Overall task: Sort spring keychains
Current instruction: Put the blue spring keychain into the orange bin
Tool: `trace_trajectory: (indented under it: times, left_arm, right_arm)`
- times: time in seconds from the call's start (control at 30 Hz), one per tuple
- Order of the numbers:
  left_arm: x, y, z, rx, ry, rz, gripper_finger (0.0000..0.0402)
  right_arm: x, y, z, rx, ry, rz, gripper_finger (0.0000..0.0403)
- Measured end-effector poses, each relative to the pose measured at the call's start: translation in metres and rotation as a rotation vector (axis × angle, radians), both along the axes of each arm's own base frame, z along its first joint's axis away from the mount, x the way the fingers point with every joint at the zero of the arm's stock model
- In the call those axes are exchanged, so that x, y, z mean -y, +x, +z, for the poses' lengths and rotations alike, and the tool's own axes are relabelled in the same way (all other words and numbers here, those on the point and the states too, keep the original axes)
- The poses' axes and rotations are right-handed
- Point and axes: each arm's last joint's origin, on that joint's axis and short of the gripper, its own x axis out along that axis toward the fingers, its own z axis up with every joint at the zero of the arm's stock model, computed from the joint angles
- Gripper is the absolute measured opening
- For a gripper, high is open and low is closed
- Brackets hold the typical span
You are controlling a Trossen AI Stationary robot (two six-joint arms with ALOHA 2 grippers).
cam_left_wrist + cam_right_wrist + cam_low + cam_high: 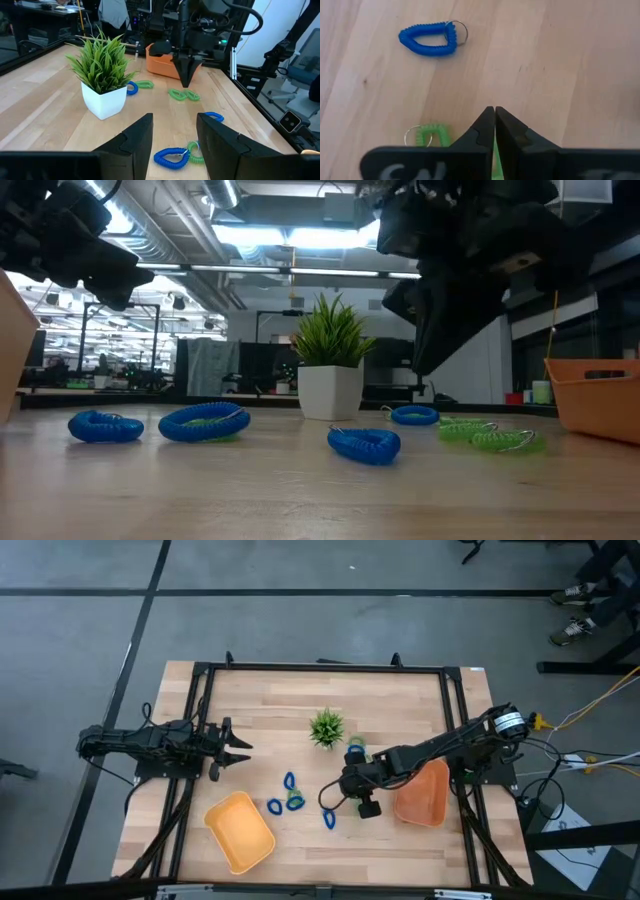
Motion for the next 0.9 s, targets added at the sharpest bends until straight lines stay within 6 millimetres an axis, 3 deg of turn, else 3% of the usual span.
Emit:
trace_trajectory:
  times: [0.23, 0.43, 0.7, 0.9]
  left_arm:
    - [0.000, 0.000, 0.000, 0.000, 0.000, -0.001, 0.0148]
    - [0.000, 0.000, 0.000, 0.000, 0.000, 0.000, 0.0148]
    - [0.000, 0.000, 0.000, 0.000, 0.000, 0.000, 0.0148]
    - [0.000, 0.000, 0.000, 0.000, 0.000, 0.000, 0.0148]
  right_arm:
    - [0.011, 0.000, -0.002, -0.030, -0.007, -0.032, 0.0016]
    - [0.029, -0.005, -0.015, -0.053, -0.022, -0.075, 0.0016]
    - [0.049, -0.012, -0.026, 0.071, -0.071, -0.026, 0.0016]
    - [0.064, -0.013, -0.025, 0.099, -0.151, -0.128, 0.0019]
